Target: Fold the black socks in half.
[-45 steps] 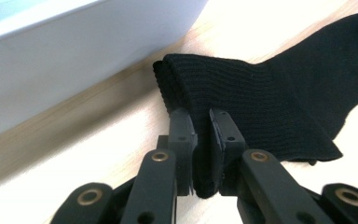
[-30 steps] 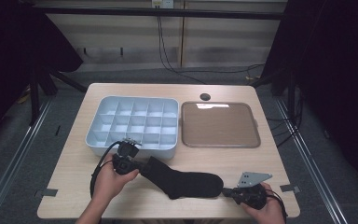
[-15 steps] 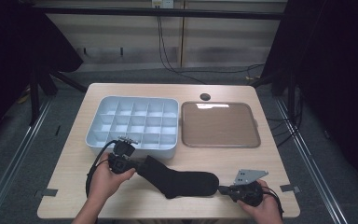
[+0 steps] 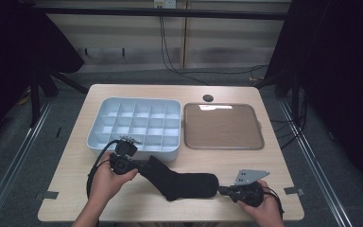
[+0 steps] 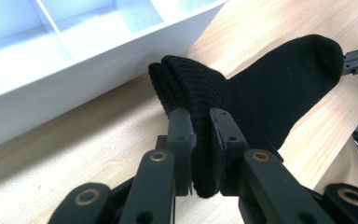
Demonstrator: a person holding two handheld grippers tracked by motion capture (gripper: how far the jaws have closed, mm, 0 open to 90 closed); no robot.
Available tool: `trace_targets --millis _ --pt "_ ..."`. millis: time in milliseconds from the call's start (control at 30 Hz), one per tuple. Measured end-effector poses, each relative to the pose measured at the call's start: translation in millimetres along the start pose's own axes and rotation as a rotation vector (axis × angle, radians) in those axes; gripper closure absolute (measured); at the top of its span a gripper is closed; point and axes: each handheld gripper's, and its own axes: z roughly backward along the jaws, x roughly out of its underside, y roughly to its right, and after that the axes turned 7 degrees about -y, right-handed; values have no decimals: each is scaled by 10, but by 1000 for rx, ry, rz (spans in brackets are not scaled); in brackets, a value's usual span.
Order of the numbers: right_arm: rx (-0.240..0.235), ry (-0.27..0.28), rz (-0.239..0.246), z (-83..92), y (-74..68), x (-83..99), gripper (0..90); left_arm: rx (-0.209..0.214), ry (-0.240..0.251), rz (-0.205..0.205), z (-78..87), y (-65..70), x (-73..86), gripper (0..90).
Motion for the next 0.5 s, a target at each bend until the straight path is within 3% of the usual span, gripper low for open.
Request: trace_targets --millis 500 --pt "-15 -17 29 -116 -20 -95 900 13 4 -17 99 118 -73 797"
